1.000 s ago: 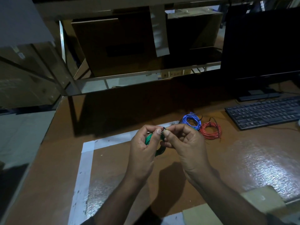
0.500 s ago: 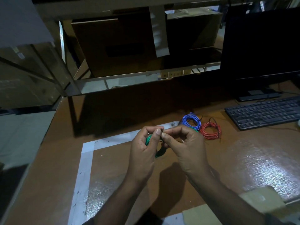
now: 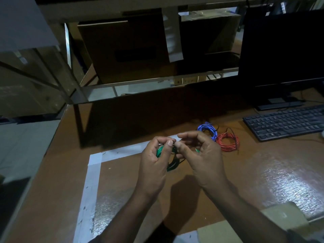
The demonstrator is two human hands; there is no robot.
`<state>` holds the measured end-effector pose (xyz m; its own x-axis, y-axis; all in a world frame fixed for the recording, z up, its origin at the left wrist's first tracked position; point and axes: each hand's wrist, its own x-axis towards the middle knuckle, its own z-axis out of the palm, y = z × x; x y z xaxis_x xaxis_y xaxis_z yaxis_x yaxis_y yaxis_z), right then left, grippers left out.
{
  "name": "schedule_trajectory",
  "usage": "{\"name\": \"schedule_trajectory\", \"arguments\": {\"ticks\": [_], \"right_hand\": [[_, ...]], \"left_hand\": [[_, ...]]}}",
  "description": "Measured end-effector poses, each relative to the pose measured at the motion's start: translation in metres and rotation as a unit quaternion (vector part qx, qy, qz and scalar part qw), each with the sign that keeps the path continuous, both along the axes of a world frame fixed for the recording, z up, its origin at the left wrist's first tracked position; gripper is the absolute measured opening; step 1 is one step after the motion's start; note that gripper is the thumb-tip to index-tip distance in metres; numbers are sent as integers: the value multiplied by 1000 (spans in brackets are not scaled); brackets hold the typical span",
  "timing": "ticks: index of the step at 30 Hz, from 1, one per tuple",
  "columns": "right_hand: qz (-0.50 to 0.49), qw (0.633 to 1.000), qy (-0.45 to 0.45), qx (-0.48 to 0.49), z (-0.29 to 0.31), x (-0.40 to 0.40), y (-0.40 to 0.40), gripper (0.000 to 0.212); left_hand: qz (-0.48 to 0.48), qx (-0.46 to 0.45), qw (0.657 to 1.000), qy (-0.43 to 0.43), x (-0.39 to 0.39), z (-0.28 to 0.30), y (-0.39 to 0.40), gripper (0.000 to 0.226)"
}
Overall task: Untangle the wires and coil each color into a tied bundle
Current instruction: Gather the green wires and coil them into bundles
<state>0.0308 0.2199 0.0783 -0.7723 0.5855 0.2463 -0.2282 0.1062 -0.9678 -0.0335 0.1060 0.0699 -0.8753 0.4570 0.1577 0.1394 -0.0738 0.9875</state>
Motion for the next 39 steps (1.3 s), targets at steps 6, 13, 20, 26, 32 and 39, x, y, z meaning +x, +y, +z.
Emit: {"name": "schedule_trajectory", "arguments": {"ticks": [6, 13, 20, 26, 32, 39], "right_hand": [[-1, 995, -7, 100, 5, 0, 2, 17], [-51, 953, -32, 298, -6, -8, 2, 8], [-69, 944, -46, 320, -11, -9, -2, 11], [-74, 946, -46, 313, -11, -10, -1, 9], [-88, 947, -41, 305, -10, -9, -2, 11], [-92, 945, -37, 312, -13, -7, -6, 9]], "left_hand": [[-10, -5, 1000, 0, 1, 1, -1, 22], [-18, -5, 999, 26, 2, 5, -1, 24], [16, -15, 999, 33, -3, -1, 0, 11], [-4, -5, 1000, 16, -3, 5, -2, 13], [-23, 8, 1000, -19, -3, 5, -2, 18], [-4, 14, 999, -35, -6, 1, 0, 11]]}}
